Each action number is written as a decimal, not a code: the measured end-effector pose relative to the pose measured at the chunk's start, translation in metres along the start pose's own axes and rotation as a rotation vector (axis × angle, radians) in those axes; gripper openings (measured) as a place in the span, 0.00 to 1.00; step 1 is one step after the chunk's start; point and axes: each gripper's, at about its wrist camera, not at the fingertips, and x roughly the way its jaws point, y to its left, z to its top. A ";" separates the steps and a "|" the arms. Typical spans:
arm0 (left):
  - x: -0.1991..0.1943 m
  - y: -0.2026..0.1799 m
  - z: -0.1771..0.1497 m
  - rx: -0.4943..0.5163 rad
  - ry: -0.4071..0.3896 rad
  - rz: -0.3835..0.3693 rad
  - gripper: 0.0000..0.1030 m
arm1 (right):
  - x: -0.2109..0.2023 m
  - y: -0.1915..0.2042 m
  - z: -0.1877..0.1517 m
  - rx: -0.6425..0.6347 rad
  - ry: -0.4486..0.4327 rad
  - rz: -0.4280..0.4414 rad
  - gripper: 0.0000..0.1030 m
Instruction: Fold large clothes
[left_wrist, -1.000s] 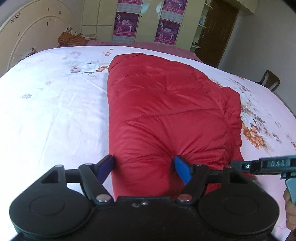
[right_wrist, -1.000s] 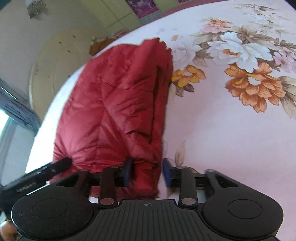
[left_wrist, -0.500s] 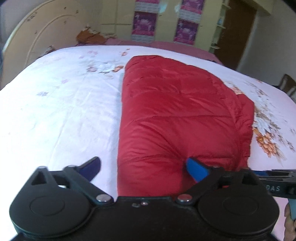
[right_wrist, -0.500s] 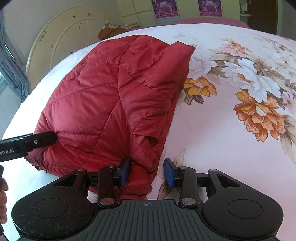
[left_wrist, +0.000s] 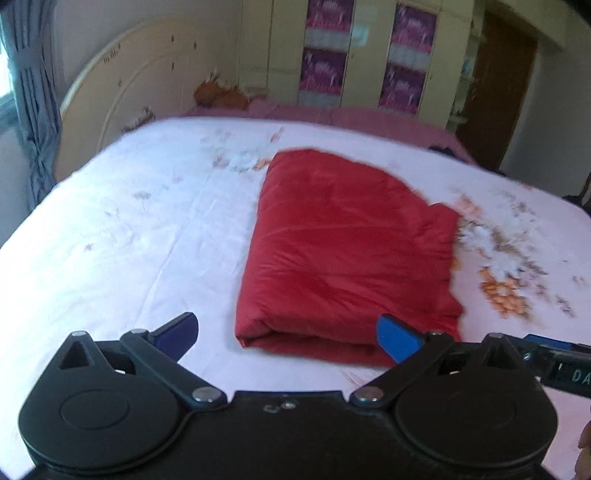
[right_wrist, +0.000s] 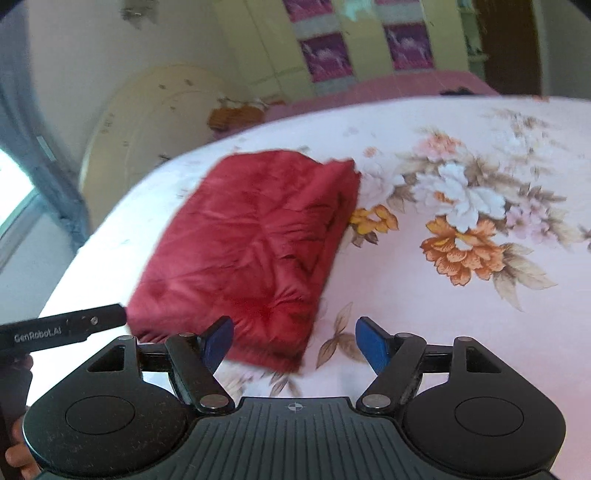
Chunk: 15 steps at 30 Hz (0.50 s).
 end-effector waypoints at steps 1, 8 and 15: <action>-0.011 -0.005 -0.005 0.018 -0.011 0.010 1.00 | -0.011 0.004 -0.004 -0.016 -0.012 0.005 0.70; -0.087 -0.022 -0.032 0.019 -0.047 0.011 1.00 | -0.098 0.027 -0.038 -0.100 -0.099 0.017 0.72; -0.143 -0.023 -0.053 0.030 -0.095 0.096 1.00 | -0.169 0.042 -0.062 -0.133 -0.221 -0.015 0.91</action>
